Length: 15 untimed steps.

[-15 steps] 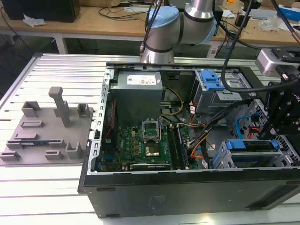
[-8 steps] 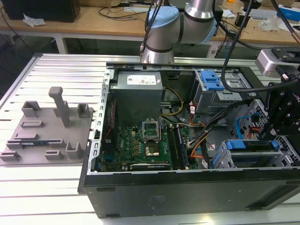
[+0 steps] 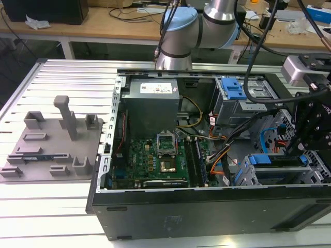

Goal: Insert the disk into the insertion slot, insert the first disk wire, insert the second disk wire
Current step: 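Insert the first disk wire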

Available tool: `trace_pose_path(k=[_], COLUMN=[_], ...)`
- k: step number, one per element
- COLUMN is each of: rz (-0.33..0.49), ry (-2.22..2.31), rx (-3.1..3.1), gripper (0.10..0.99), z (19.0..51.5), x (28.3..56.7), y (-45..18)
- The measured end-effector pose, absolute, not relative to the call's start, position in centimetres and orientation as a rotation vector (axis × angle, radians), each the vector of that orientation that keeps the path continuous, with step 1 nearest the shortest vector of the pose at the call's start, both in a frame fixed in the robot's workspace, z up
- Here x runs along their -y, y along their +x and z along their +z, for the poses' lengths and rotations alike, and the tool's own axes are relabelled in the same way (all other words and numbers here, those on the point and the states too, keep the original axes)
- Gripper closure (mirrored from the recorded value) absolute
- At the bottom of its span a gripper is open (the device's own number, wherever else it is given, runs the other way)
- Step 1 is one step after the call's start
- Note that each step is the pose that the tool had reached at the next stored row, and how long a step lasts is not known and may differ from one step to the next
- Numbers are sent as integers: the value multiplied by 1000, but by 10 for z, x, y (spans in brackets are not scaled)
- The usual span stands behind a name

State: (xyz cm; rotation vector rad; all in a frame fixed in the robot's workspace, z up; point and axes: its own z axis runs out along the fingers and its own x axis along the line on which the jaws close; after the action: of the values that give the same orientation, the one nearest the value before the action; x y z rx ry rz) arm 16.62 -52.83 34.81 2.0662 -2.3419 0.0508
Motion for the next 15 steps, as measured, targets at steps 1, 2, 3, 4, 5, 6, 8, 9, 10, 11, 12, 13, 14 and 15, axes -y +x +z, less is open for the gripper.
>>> trace_pose_path(k=[1, 2, 3, 4, 5, 6, 8, 9, 10, 11, 12, 13, 14, 15], rz=[51, 52, 52, 52, 52, 52, 54, 54, 55, 56, 57, 57, 58, 59], ry=[2066, 2066, 2066, 2065, 2064, 2063, 2058, 2057, 2056, 2055, 2054, 2053, 2052, 2052], rx=[2342, 2342, 2342, 2342, 2342, 2344, 2346, 2347, 2348, 2348, 2348, 2348, 2348, 2348], gripper=[922, 922, 922, 922, 922, 922, 922, 922, 922, 922, 922, 922, 922, 922], z=[348, 347, 347, 347, 347, 347, 347, 347, 347, 347, 347, 346, 346, 346], x=[528, 528, 528, 528, 529, 529, 529, 529, 529, 529, 529, 529, 529, 529], y=[166, 166, 166, 166, 166, 166, 166, 166, 166, 166, 166, 166, 166, 166])
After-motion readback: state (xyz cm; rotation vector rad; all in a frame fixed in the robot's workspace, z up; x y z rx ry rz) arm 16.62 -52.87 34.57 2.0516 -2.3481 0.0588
